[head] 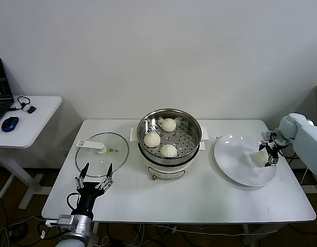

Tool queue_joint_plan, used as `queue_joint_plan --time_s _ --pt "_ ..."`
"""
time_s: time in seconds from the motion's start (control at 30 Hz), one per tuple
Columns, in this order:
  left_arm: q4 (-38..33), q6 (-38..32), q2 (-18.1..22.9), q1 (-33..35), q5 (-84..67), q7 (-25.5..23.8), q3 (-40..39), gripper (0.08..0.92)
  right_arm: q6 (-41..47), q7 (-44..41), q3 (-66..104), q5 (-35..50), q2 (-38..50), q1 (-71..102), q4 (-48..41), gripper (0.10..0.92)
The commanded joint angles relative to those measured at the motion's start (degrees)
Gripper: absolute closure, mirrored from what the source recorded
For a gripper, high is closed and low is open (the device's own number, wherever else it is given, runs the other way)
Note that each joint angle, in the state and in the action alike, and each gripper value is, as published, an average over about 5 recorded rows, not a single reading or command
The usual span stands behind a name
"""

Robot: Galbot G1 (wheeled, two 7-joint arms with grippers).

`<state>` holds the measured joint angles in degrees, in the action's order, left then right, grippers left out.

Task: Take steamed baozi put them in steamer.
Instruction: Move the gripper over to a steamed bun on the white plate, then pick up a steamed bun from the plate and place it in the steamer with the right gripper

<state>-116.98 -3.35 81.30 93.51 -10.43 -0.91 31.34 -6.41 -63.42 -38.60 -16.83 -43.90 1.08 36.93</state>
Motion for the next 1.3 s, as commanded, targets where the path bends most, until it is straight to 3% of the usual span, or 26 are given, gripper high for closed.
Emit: queue_joint_plan --time_s 0.03,0.43,0.7,0.83,1.3 --pt "0.16 0.03 -0.01 0.03 0.09 0.02 -0.03 0.177 -0.36 0.18 2.78 -1.99 -1.74 0.89 -2.75 0.203" --pt "0.38 0.05 0.05 0.04 0.18 0.05 -0.01 0.177 -0.62 -0.59 3.66 -3.20 -2.04 0.82 -3.83 0.216" --pt "0.25 0.14 0.00 0.01 0.23 0.10 0.10 0.177 -0.67 -0.69 4.01 -3.10 -2.03 0.95 -3.55 0.341" --pt "0.28 0.17 0.00 -0.04 0.29 0.14 0.08 0.177 -0.65 -0.82 3.23 -2.28 -1.73 -0.09 -2.67 0.362" --pt "0.21 0.37 0.46 -0.05 0.67 0.92 0.07 0.177 3.38 -3.30 -11.79 12.06 4.23 -12.62 14.24 0.364"
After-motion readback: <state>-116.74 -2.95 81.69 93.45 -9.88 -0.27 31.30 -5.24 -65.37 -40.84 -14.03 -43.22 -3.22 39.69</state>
